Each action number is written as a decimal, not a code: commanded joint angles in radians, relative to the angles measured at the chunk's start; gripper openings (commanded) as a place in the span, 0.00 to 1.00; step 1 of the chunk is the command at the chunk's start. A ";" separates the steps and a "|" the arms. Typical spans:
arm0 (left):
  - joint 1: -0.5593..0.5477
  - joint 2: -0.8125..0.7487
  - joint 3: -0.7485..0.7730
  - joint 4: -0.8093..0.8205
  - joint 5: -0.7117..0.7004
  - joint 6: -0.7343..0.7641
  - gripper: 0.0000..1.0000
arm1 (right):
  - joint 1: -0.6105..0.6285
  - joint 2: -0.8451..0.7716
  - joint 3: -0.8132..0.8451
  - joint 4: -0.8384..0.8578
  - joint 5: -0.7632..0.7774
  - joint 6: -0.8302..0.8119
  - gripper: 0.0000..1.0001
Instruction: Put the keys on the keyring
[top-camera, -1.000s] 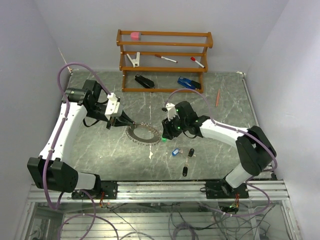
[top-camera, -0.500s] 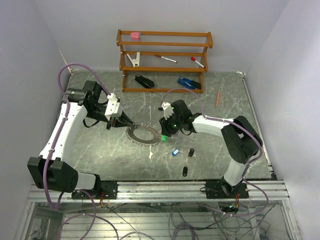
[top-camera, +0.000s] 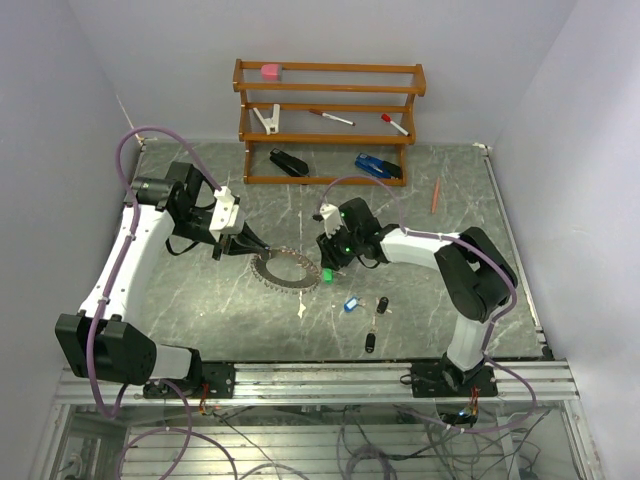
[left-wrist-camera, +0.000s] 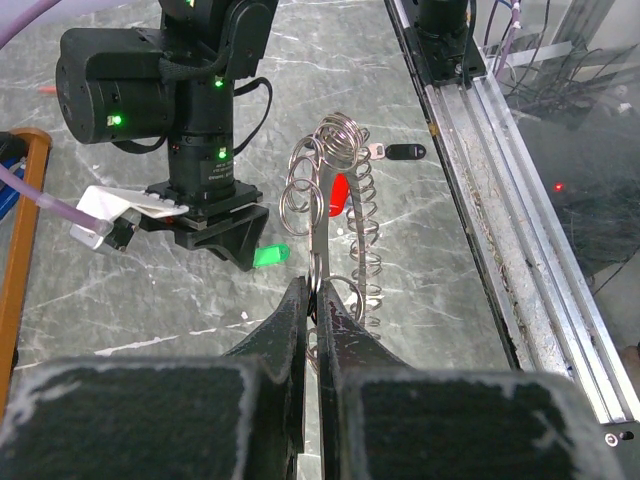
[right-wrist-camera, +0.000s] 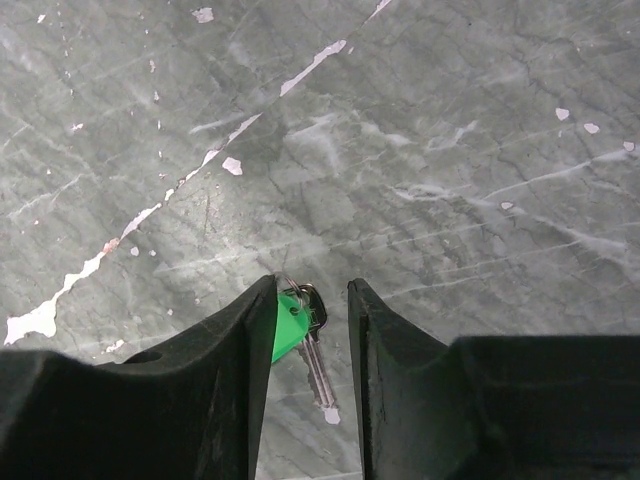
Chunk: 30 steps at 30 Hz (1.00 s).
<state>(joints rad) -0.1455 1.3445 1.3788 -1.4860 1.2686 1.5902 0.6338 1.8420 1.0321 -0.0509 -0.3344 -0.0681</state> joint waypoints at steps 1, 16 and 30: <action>0.011 -0.005 0.011 -0.010 0.071 0.023 0.07 | -0.006 0.013 0.011 0.010 -0.018 -0.018 0.32; 0.014 0.013 0.017 -0.010 0.063 0.030 0.07 | -0.006 0.029 -0.001 -0.012 -0.029 0.012 0.03; 0.015 -0.005 0.003 0.038 -0.008 0.016 0.07 | -0.007 -0.198 0.045 -0.206 0.114 0.092 0.00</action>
<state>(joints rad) -0.1402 1.3602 1.3788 -1.4845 1.2564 1.6012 0.6292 1.7805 1.0325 -0.1551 -0.2794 -0.0032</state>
